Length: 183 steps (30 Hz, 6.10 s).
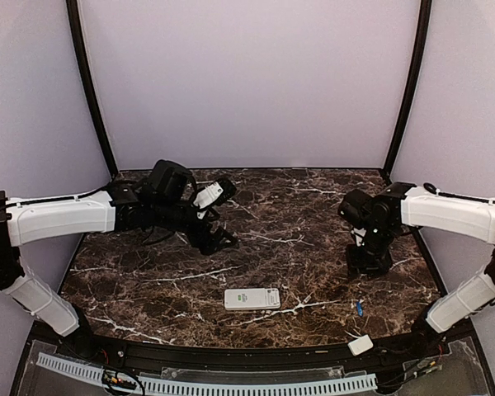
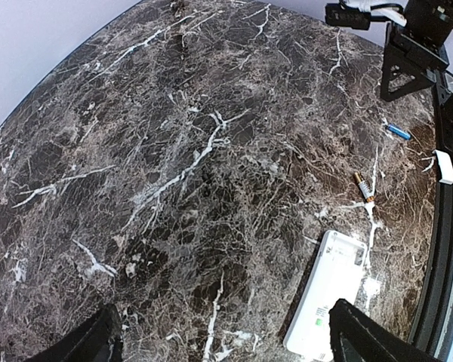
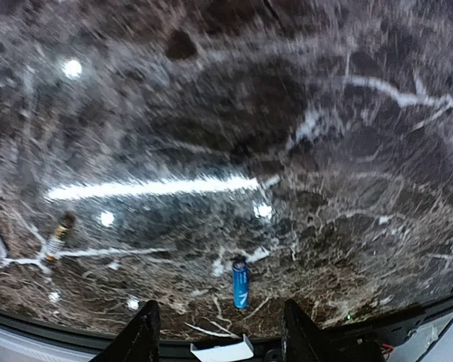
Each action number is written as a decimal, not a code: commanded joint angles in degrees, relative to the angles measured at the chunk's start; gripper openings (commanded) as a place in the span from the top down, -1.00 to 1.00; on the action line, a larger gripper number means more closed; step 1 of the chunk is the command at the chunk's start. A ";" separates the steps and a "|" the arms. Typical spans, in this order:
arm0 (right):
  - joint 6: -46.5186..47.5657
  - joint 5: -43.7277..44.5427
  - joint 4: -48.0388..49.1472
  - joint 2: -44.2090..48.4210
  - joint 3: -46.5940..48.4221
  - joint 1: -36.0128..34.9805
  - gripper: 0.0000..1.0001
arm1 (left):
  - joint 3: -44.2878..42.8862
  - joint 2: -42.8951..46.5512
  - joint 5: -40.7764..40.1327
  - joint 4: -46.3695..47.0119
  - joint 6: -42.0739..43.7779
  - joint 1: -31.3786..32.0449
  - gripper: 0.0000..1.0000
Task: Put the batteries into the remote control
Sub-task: Pick up the battery at the center of the board, then pick up the remote control without the battery cover from the center of the board, then place the battery in the battery compartment.
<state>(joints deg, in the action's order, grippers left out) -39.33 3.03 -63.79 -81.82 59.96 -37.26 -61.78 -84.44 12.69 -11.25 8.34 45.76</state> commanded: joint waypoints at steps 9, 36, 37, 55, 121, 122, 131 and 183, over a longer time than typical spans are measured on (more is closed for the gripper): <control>-6.34 -7.02 2.84 1.68 -10.48 -0.82 0.07 | 0.46 1.29 1.65 -3.35 1.59 -0.30 -0.89; -14.89 -5.81 10.58 -20.00 7.07 -15.19 -0.02 | 0.22 0.50 2.10 -4.74 2.43 -0.24 -0.89; -14.98 -5.34 9.88 -20.35 7.21 -15.62 -0.01 | 0.28 0.62 2.09 -4.70 2.50 -0.28 -0.89; -12.01 -3.57 9.22 -24.08 6.24 -17.79 0.51 | 0.12 0.07 2.10 -5.38 3.00 -0.25 -0.89; 5.53 -18.46 8.50 -13.21 6.63 -13.06 1.00 | -5.82 -28.11 -0.97 3.71 8.15 17.13 0.21; 5.50 -18.68 8.68 -13.30 6.53 -13.10 1.00 | -6.26 -28.91 -1.03 3.70 8.08 17.19 0.17; 5.27 -20.27 9.82 -16.24 5.74 -11.84 1.00 | -2.42 -26.41 -1.66 2.19 10.01 17.36 -0.42; 7.95 -16.32 15.88 -31.14 13.67 -9.41 0.61 | -1.35 -29.11 1.87 3.77 8.78 17.37 -0.07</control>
<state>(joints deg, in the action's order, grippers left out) -32.99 -17.10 -55.96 -111.22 73.78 -46.65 -63.72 -111.00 12.73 -3.03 16.88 62.78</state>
